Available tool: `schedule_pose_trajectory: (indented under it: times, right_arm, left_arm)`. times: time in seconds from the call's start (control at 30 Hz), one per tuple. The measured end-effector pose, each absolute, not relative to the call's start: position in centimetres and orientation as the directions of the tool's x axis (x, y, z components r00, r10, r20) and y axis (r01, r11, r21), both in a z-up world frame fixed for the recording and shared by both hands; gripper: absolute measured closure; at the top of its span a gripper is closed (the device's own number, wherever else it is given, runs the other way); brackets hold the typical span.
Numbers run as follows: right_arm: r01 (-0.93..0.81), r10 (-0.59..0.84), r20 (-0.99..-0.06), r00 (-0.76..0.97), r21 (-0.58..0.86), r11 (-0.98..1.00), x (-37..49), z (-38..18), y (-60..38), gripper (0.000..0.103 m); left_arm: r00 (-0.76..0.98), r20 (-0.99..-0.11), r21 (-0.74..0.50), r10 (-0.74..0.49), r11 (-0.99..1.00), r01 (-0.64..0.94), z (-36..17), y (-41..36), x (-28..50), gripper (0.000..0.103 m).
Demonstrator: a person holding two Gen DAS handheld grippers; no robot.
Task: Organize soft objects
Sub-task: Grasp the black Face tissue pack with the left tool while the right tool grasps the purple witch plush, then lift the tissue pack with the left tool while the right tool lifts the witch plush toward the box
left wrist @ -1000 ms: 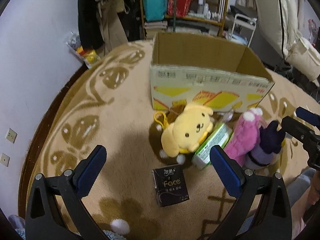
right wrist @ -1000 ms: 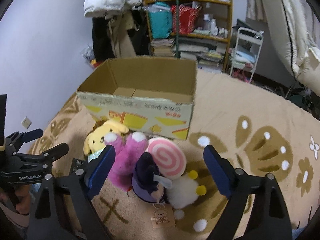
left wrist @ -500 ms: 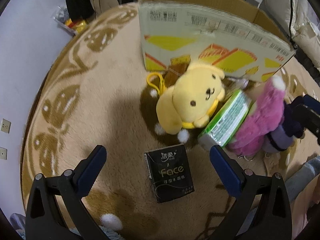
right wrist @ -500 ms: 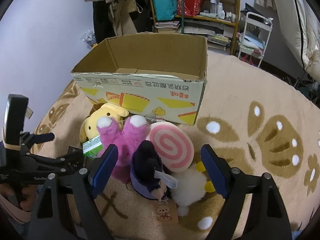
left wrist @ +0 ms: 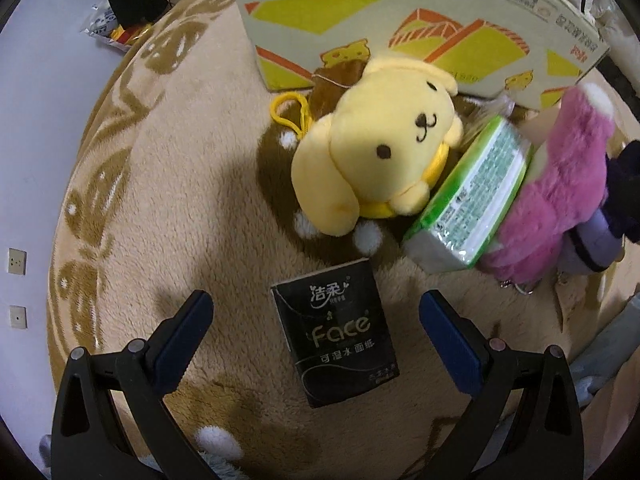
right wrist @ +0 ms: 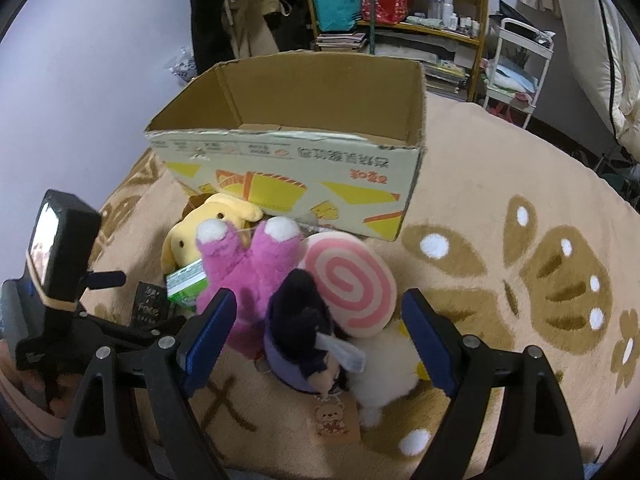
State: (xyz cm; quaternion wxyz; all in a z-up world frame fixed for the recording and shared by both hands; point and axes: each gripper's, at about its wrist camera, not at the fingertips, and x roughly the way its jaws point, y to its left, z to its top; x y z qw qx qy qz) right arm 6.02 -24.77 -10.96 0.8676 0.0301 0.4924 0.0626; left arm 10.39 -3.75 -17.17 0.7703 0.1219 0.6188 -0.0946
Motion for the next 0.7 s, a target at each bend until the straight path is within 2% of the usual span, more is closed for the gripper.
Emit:
schedule_pose_trajectory:
  times: [0.03, 0.07, 0.17, 0.23, 0.3, 0.37, 0.4, 0.7]
  right_arm:
    - [-0.084, 0.138, -0.851, 0.506, 0.11, 0.99, 6.0, -10.9, -24.7, 0.021]
    - [-0.086, 0.135, -0.852, 0.506, 0.106, 0.991, 5.9, -10.9, -24.6, 0.032]
    - [-0.091, 0.144, -0.851, 0.505, 0.114, 0.989, 5.8, -10.9, -24.6, 0.043]
    - [-0.091, 0.152, -0.851, 0.504, 0.122, 0.988, 5.8, -10.9, -24.7, 0.052]
    - [-0.096, 0.167, -0.85, 0.499, 0.137, 0.986, 5.8, -11.1, -24.6, 0.064]
    - [-0.104, 0.19, -0.848, 0.494, 0.159, 0.982, 5.8, -11.1, -24.7, 0.069]
    - [-0.107, 0.192, -0.848, 0.493, 0.16, 0.981, 5.8, -11.1, -24.6, 0.07]
    - [-0.118, 0.167, -0.824, 0.541, 0.123, 0.985, 5.2, -10.5, -23.7, 0.075]
  left_arm:
    - [0.215, -0.977, 0.075, 0.01, 0.951, 0.299, -17.3, -3.8, 10.3, 0.003]
    - [0.217, -0.976, 0.077, 0.011, 0.95, 0.302, -17.5, -3.6, 10.3, 0.004]
    - [0.216, -0.976, 0.089, 0.021, 0.946, 0.311, -17.7, -3.7, 10.2, 0.013]
    - [0.204, -0.979, 0.094, 0.029, 0.944, 0.317, -18.0, -3.8, 10.2, 0.026]
    - [0.19, -0.981, 0.088, 0.027, 0.943, 0.32, -18.2, -4.0, 9.9, 0.034]
    - [0.188, -0.982, 0.074, 0.013, 0.945, 0.319, -18.0, -4.0, 9.9, 0.039]
    - [0.191, -0.982, 0.074, 0.012, 0.945, 0.319, -17.9, -4.0, 9.9, 0.048]
    - [0.246, -0.969, 0.089, 0.016, 0.953, 0.291, -16.6, -2.8, 9.8, 0.051]
